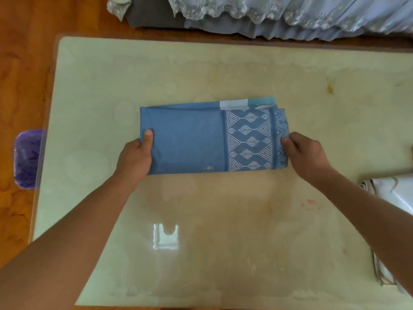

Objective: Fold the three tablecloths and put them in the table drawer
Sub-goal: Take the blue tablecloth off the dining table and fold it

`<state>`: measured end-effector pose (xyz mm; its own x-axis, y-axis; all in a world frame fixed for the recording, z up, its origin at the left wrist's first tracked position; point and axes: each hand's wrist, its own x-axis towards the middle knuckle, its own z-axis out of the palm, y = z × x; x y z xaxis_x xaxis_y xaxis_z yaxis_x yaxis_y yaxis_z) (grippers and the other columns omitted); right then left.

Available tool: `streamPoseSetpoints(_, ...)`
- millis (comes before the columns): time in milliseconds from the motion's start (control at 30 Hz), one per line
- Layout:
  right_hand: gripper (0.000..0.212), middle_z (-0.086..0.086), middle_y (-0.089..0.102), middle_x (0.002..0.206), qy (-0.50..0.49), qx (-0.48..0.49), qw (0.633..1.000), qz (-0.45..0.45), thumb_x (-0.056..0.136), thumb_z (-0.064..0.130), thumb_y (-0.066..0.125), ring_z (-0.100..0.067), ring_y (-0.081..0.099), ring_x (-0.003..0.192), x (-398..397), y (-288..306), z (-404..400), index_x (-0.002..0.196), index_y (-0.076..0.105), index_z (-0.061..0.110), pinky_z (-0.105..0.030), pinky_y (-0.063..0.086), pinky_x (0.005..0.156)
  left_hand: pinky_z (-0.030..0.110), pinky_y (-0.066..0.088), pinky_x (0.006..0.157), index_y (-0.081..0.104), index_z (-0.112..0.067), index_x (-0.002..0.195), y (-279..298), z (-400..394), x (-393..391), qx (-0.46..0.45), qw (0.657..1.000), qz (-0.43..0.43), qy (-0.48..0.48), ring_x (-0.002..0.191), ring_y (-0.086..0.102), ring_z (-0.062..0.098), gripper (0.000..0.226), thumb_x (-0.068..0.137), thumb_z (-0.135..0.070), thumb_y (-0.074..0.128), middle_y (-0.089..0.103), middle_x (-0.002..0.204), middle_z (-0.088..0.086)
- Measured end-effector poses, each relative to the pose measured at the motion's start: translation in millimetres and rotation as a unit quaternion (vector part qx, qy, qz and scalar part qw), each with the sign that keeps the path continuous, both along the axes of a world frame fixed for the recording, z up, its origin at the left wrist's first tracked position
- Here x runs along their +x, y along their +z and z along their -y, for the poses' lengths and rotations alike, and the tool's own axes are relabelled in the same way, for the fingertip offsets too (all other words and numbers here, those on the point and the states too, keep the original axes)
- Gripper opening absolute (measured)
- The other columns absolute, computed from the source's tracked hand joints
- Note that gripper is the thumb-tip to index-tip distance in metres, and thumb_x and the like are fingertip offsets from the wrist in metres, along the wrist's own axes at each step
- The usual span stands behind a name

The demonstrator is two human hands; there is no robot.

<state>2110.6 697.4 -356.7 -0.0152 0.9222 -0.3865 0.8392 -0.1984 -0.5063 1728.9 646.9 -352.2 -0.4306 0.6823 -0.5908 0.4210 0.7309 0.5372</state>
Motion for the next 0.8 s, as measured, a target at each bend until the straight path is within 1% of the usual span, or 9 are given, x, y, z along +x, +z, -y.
streamPoseSetpoints(67,0.031,-0.008,0.057,0.076,-0.032,0.038,0.997,-0.061,0.1,0.026,0.055,-0.025,0.05,0.072,-8.3,-0.5,2.3,0.079,0.055,0.003,-0.034,0.041,0.066,0.028,0.039,0.064,0.059,-0.008,0.091,-3.5,3.3,3.2,0.023,1.0,-0.015,0.011,0.072,0.052,0.014,0.061,0.104,-0.06,0.032,0.056,0.081,-0.002)
streamPoseSetpoints(167,0.023,0.001,0.056,0.079,-0.131,0.009,0.981,-0.146,0.103,0.024,0.052,-0.011,0.047,0.068,-21.4,-1.8,5.6,0.089,0.055,0.005,-0.027,0.04,0.061,0.03,0.04,0.064,0.056,-0.009,0.083,-7.7,4.9,2.5,0.03,0.999,-0.014,0.032,0.075,0.054,0.017,0.057,0.105,-0.057,0.033,0.059,0.083,0.001)
streamPoseSetpoints(300,0.034,0.0,0.048,0.072,-0.167,0.004,0.983,-0.076,0.104,0.033,0.045,-0.024,0.043,0.07,-41.0,-11.3,-1.7,0.084,0.044,0.006,-0.037,0.038,0.063,0.031,0.038,0.062,0.051,-0.015,0.079,-7.6,-0.3,6.3,0.029,0.999,-0.019,0.041,0.072,0.052,0.014,0.051,0.106,-0.054,0.033,0.056,0.081,0.0)
streamPoseSetpoints(400,0.036,0.0,0.051,0.074,-0.194,-0.023,0.98,-0.049,0.104,0.038,0.045,-0.029,0.05,0.079,-47.6,-10.8,-11.6,0.085,0.049,0.008,-0.039,0.042,0.072,0.036,0.038,0.063,0.049,-0.01,0.094,-7.8,-3.5,8.6,0.033,0.996,-0.069,0.042,0.075,0.053,0.022,0.045,0.106,-0.051,0.035,0.054,0.081,0.0)
streamPoseSetpoints(500,0.043,-0.004,0.05,0.071,-0.203,-0.031,0.978,-0.039,0.104,0.039,0.044,-0.027,0.046,0.073,-47.1,-8.5,-12.2,0.077,0.048,0.006,-0.036,0.036,0.065,0.041,0.042,0.066,0.045,-0.009,0.101,-8.8,-4.8,12.0,0.069,0.989,-0.128,0.032,0.076,0.054,0.032,0.036,0.107,-0.044,0.039,0.051,0.078,0.0)
streamPoseSetpoints(600,0.046,-0.006,0.044,0.065,-0.223,-0.037,0.973,-0.047,0.102,0.037,0.047,-0.024,0.039,0.065,-44.4,-9.6,-9.3,0.067,0.043,0.007,-0.035,0.032,0.056,0.044,0.044,0.067,0.046,-0.009,0.098,-9.6,-6.8,14.1,0.075,0.987,-0.138,0.023,0.077,0.055,0.036,0.035,0.108,-0.041,0.035,0.053,0.079,0.004)
streamPoseSetpoints(667,0.045,-0.007,0.043,0.065,-0.23,-0.043,0.971,-0.055,0.1,0.038,0.051,-0.025,0.039,0.066,-41.1,-10.5,-9.9,0.068,0.044,0.008,-0.035,0.031,0.057,0.043,0.042,0.068,0.045,-0.009,0.097,-11.2,-9.8,13.4,0.061,0.988,-0.14,0.019,0.079,0.054,0.037,0.035,0.109,-0.04,0.033,0.052,0.081,0.006)
streamPoseSetpoints(733,0.038,-0.001,0.05,0.07,-0.226,-0.043,0.971,-0.067,0.098,0.043,0.054,-0.025,0.048,0.071,-38.5,-8.6,-13.0,0.08,0.052,0.01,-0.033,0.037,0.063,0.045,0.044,0.071,0.045,-0.009,0.097,-13.0,-13.0,11.0,0.043,0.99,-0.131,0.027,0.082,0.055,0.037,0.035,0.109,-0.039,0.032,0.053,0.084,0.008)
streamPoseSetpoints(800,0.04,0.005,0.059,0.089,-0.215,-0.041,0.972,-0.087,0.095,0.052,0.057,-0.022,0.059,0.085,-37.3,-2.8,-18.6,0.119,0.055,0.019,-0.033,0.046,0.074,0.046,0.044,0.074,0.046,-0.008,0.098,-14.3,-16.1,7.4,0.03,0.992,-0.12,0.029,0.085,0.055,0.038,0.035,0.109,-0.038,0.032,0.055,0.088,0.01)
